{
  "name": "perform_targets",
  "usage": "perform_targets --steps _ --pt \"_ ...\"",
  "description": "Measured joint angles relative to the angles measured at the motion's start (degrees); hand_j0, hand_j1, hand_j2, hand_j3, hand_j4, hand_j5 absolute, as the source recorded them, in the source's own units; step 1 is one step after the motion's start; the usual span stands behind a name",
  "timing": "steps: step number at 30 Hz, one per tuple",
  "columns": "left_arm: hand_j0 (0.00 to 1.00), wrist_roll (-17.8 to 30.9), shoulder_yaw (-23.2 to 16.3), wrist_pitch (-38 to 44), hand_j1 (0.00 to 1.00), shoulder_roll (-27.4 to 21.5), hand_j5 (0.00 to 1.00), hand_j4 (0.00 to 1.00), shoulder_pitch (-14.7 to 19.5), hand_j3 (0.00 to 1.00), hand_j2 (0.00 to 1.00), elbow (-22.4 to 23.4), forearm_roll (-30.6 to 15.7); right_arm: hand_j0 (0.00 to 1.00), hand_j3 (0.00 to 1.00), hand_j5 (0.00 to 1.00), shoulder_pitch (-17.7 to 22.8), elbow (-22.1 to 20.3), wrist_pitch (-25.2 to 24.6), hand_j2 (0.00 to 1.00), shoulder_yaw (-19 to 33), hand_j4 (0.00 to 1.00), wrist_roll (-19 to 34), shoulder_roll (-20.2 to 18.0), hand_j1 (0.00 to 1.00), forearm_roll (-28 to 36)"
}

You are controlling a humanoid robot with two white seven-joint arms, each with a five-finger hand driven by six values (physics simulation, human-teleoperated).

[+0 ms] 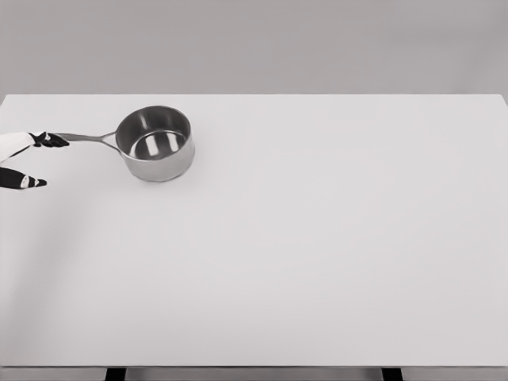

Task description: Rotate pot handle

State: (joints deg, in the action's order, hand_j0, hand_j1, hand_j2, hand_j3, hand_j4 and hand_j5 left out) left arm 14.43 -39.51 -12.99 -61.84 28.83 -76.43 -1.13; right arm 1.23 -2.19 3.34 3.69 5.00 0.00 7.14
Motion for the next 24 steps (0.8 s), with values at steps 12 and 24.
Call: perform_targets --steps 12,24 --pt "0.8 0.0 -0.09 -0.13 0.8 0.55 0.8 0.8 0.26 0.8 0.8 1.23 0.04 1.0 1.0 1.0 0.0 0.0 0.0 1.0 0.0 1.0 0.0 0.0 1.0 0.0" --pt "0.82 0.0 0.08 -0.32 0.82 -0.78 0.82 0.82 -1.58 0.82 0.82 -3.45 -0.21 1.0 1.0 1.0 0.0 0.0 0.0 1.0 0.0 1.0 0.0 0.0 1.0 -0.01"
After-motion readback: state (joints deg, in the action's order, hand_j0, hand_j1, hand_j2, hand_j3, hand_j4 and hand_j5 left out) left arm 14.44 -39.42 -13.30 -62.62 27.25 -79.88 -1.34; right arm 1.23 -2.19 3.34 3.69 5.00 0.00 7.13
